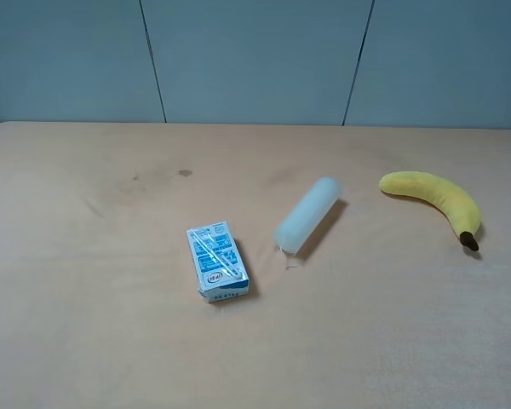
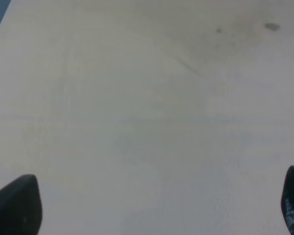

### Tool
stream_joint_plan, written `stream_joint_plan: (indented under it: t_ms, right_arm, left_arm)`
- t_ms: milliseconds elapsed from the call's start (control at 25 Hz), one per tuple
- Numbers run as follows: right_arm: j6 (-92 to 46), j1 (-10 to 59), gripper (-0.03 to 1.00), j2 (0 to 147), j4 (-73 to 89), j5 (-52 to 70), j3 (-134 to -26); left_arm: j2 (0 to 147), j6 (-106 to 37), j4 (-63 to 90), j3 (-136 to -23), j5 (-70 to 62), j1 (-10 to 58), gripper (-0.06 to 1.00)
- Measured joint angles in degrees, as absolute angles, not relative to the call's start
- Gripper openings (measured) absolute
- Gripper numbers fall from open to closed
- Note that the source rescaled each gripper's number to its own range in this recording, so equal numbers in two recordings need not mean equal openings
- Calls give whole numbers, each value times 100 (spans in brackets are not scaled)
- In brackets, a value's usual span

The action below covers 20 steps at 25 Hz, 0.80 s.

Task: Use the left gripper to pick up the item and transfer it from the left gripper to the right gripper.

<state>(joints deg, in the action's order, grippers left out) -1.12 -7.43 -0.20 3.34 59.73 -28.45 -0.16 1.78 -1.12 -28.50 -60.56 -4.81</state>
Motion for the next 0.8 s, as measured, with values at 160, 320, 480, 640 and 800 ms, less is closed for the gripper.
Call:
stream_joint_plan:
  t_ms: [160, 320, 480, 640, 800]
  right_arm:
    - [0, -743, 100, -20, 232, 5894, -2839]
    - [129, -743, 100, -20, 168, 5894, -2839]
    - [323, -743, 100, -20, 0, 5878, -2839]
    - [460, -743, 100, -20, -77, 5878, -2839]
    - [465, -743, 100, -20, -91, 5878, -2839]
  left_arm:
    - [-16, 178, -112, -2850, -6056, -481, 97]
    - [-16, 178, -112, -2850, -6056, -481, 97]
    - [-16, 178, -112, -2850, -6056, -481, 97]
    - [-16, 178, -112, -2850, -6056, -481, 97]
    - [-16, 178, -112, -2850, -6056, -481, 97]
